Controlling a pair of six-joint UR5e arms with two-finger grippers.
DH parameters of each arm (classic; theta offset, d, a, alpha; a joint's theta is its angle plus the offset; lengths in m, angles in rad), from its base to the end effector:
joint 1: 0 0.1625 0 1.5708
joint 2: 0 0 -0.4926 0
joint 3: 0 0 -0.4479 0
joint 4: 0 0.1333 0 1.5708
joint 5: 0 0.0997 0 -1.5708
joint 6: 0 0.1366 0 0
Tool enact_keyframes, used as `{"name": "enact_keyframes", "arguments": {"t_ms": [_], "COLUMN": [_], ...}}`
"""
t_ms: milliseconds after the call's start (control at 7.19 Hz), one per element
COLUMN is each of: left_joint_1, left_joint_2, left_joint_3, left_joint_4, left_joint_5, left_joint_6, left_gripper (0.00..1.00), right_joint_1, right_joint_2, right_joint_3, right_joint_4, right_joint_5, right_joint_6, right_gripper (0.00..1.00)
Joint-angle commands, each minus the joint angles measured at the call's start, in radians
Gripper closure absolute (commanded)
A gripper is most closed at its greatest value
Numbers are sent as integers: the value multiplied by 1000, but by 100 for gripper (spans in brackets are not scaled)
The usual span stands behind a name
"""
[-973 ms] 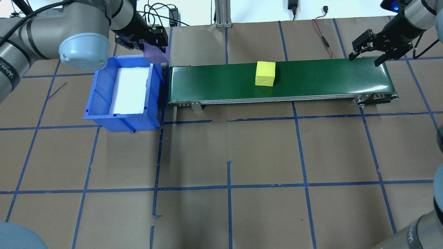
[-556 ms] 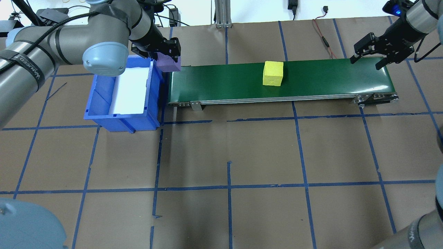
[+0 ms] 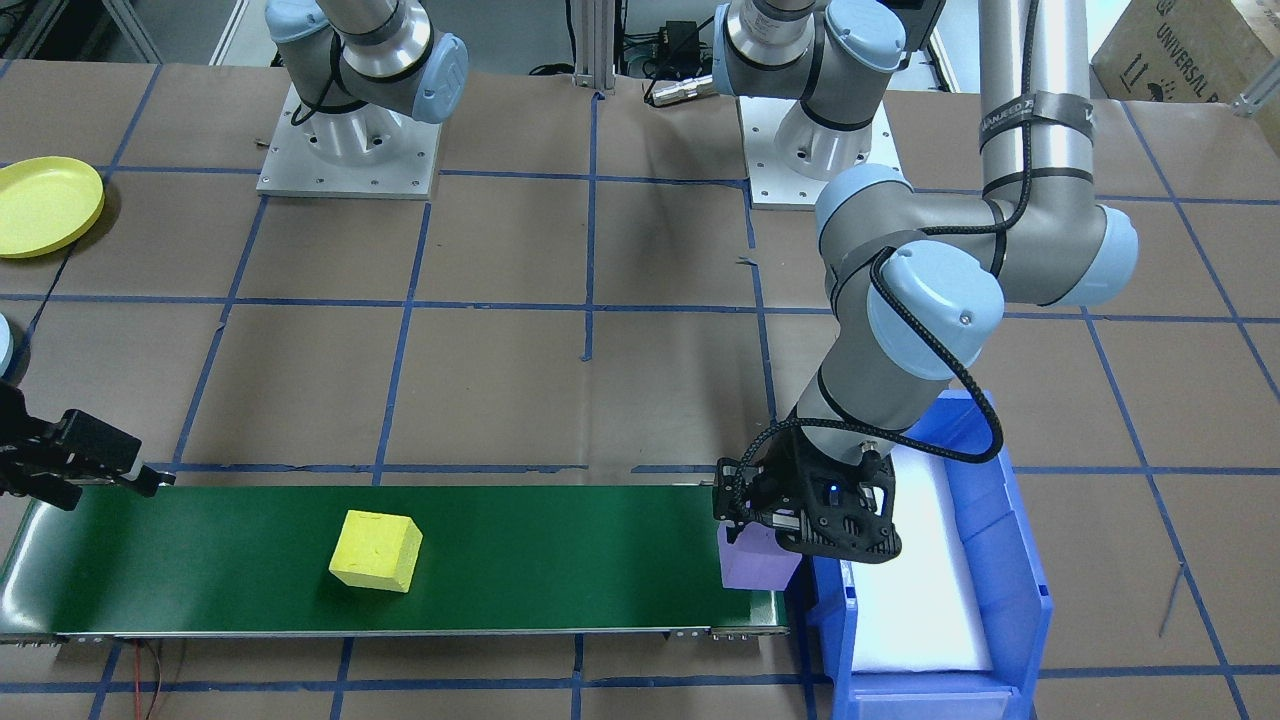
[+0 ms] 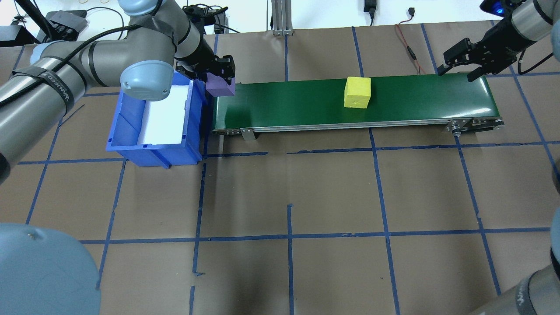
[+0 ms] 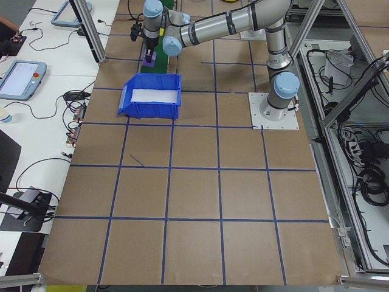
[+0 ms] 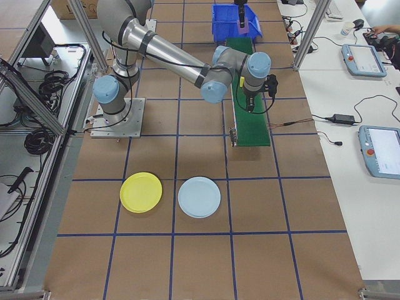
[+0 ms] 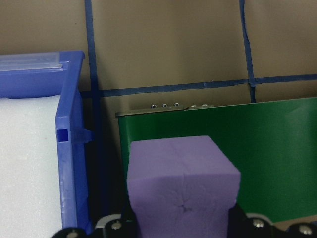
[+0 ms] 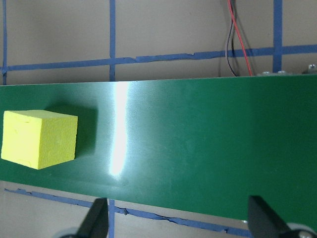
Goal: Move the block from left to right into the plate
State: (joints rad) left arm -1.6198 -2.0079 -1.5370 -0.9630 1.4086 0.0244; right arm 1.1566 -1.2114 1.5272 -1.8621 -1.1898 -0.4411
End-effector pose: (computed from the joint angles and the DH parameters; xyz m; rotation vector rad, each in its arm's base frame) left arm -0.1917 -0.7370 0.3212 -0.1334 -2.9595 0.3010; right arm -0.1114 -0.7108 0.3553 -0.0308 2.7784 -0.1912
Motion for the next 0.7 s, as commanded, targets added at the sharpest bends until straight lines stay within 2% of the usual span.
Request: {"name": "enact_keyframes", "arguments": {"t_ms": [0, 278, 556], "left_joint_1": [-2, -50, -77], "left_joint_2": [-11, -8, 65], "left_joint_3": [-12, -11, 6], "left_joint_4": [1, 4, -20], "left_joint_5": [-2, 0, 18], "left_joint_6": [-9, -77, -90], "left_gripper": [0, 0, 0], "right_joint_1": [0, 0, 0], "right_joint_2": [1, 1, 4], "right_joint_3": [8, 10, 8], "right_joint_4": [-17, -20, -6], "right_joint_5": [33, 32, 33], "right_joint_6": [-19, -19, -10], "right_gripper": [0, 0, 0]}}
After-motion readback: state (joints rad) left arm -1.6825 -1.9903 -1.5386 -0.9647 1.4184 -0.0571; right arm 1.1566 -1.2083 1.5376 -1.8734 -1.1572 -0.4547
